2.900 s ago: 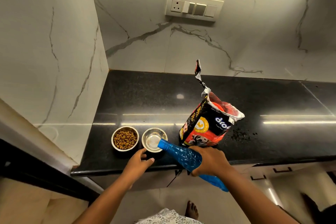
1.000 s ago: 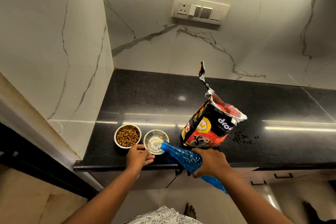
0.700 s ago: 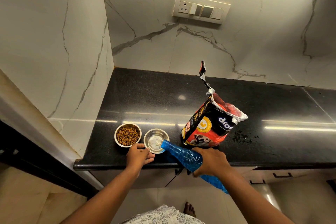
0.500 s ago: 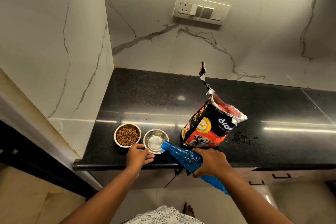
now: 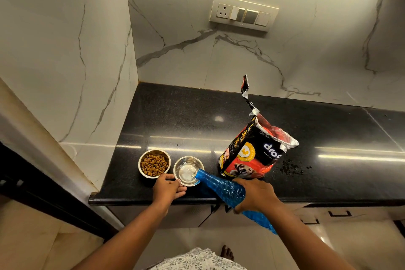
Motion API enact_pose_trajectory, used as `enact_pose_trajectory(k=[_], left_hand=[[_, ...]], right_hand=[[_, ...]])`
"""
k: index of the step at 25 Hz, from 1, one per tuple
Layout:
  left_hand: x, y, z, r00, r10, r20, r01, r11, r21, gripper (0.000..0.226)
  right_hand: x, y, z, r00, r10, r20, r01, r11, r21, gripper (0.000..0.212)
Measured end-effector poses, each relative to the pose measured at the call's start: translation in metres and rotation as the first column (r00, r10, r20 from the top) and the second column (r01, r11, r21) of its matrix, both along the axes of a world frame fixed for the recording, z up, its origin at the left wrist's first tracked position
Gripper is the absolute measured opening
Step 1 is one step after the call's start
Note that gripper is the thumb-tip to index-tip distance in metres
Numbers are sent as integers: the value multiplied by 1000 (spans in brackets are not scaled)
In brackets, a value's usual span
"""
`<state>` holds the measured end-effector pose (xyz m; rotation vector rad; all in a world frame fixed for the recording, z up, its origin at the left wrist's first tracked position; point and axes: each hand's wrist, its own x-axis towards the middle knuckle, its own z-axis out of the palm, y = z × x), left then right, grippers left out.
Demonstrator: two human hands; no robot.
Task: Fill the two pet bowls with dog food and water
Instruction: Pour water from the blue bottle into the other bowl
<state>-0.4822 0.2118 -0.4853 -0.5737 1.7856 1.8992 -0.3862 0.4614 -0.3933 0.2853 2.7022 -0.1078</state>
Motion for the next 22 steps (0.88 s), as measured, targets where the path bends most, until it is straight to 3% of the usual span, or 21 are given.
enact_pose_trajectory(k=[22], left_hand=[[1,-5,2,999,-29,-17,28,999,-18,21]], right_hand=[[-3,1,-3,1000,6,5,-6,1000,8,97]])
